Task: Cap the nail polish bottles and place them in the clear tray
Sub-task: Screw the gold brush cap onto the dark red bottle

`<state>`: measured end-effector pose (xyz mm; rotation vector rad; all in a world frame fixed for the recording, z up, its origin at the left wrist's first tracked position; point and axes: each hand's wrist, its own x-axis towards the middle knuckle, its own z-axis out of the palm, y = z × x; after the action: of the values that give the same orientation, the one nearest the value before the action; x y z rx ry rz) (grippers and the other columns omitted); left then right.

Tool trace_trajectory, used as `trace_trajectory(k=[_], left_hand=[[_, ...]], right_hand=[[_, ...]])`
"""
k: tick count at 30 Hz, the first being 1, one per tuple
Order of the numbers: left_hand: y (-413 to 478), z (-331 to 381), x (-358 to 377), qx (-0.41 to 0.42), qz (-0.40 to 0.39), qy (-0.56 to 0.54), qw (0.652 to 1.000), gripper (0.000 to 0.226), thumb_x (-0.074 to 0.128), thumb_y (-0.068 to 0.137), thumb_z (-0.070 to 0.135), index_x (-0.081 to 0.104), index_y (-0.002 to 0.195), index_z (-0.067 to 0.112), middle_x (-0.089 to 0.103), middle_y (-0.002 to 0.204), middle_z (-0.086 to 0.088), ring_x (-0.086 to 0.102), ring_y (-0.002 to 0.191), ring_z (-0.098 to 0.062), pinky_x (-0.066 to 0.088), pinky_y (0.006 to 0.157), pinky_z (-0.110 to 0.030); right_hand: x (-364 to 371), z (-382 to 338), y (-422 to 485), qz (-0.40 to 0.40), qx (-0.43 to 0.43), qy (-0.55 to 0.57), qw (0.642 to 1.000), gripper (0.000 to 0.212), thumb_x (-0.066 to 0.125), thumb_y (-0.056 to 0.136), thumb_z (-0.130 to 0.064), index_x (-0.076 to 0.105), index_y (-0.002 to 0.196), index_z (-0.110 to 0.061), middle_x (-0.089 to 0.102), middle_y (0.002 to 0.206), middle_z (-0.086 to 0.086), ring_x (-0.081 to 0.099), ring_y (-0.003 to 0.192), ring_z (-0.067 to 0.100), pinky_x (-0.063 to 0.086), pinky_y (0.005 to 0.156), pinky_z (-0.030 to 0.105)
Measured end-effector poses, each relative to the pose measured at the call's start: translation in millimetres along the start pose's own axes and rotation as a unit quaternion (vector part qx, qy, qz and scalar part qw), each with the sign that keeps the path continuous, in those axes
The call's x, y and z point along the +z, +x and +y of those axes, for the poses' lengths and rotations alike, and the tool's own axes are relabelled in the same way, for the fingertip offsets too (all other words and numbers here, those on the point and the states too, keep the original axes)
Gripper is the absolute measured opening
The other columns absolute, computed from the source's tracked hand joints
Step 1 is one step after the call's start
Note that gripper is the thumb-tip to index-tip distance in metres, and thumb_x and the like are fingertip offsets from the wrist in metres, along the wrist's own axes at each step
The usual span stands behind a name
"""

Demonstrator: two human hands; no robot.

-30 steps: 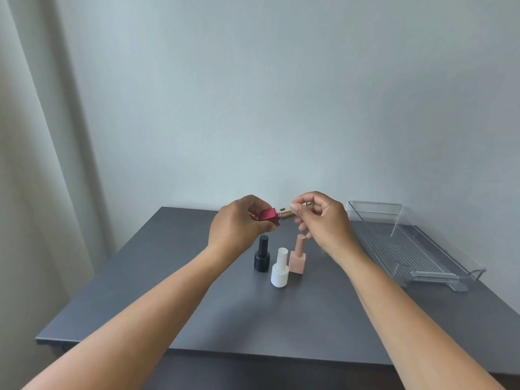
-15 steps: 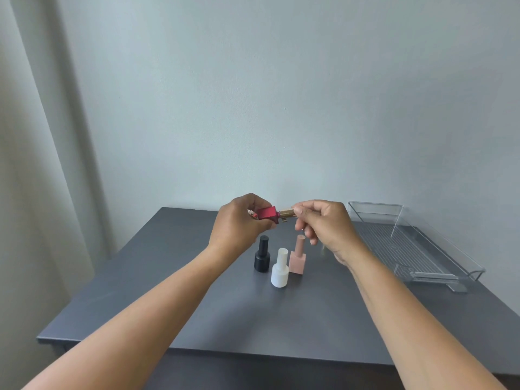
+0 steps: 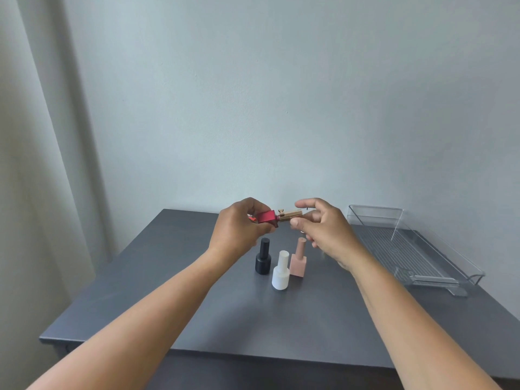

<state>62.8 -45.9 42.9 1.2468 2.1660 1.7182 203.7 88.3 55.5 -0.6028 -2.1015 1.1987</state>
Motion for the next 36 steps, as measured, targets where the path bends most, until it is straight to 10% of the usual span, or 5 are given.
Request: trace_trajectory(k=[12,18,28,31,36], left_hand=[[-2.2,-1.0,-2.1,0.011,-0.002,-0.005,1.000,0.027,0.084,0.071,0.019,0.069,0.079,0.040,0.068,0.080,0.023,0.067,0.060,-0.011,0.060,0.051,-0.028],[-2.9,-2.6,-4.5,0.014,-0.002,0.001,1.000,0.031,0.083,0.071,0.019,0.068,0.083,0.043,0.068,0.082,0.025,0.066,0.056,-0.012,0.059,0.051,-0.027],[-3.3,-1.5,-4.0,0.014,-0.010,-0.005,1.000,0.032,0.084,0.071,0.020,0.067,0.082,0.044,0.067,0.082,0.026,0.065,0.052,-0.008,0.055,0.047,-0.021],[-2.9,-2.1,-4.5,0.013,-0.010,-0.005,1.000,0.032,0.084,0.072,0.020,0.067,0.083,0.044,0.066,0.084,0.028,0.066,0.057,-0.007,0.059,0.051,-0.027],[-3.5,-0.2,-2.1,0.015,-0.008,-0.001,1.000,0.030,0.083,0.071,0.020,0.068,0.082,0.043,0.066,0.083,0.028,0.067,0.059,-0.014,0.061,0.053,-0.032]], right_hand=[[2.0,-3.4,3.1,0.029,0.008,-0.078,0.996,0.060,0.052,0.079,-0.076,0.067,0.071,-0.019,0.071,0.063,-0.001,0.056,0.043,-0.002,0.041,0.054,0.021],[1.5,0.0,1.4,0.004,-0.036,-0.010,0.999,0.013,0.073,0.086,-0.022,0.068,0.094,-0.030,0.071,0.084,0.000,0.056,0.052,-0.006,0.044,0.047,0.015],[0.3,-4.9,-1.6,0.030,-0.030,-0.055,0.998,0.045,0.056,0.087,-0.061,0.067,0.072,-0.020,0.063,0.050,-0.011,0.050,0.038,-0.004,0.035,0.043,0.007],[-0.2,-1.7,-1.8,-0.009,-0.046,-0.025,0.999,0.026,0.072,0.085,-0.042,0.065,0.108,-0.033,0.068,0.077,-0.003,0.054,0.046,-0.004,0.044,0.056,0.015],[2.7,-0.6,-1.0,0.006,-0.057,-0.006,0.998,0.021,0.070,0.088,-0.014,0.069,0.088,-0.035,0.071,0.082,0.001,0.054,0.054,-0.001,0.043,0.046,0.014]])
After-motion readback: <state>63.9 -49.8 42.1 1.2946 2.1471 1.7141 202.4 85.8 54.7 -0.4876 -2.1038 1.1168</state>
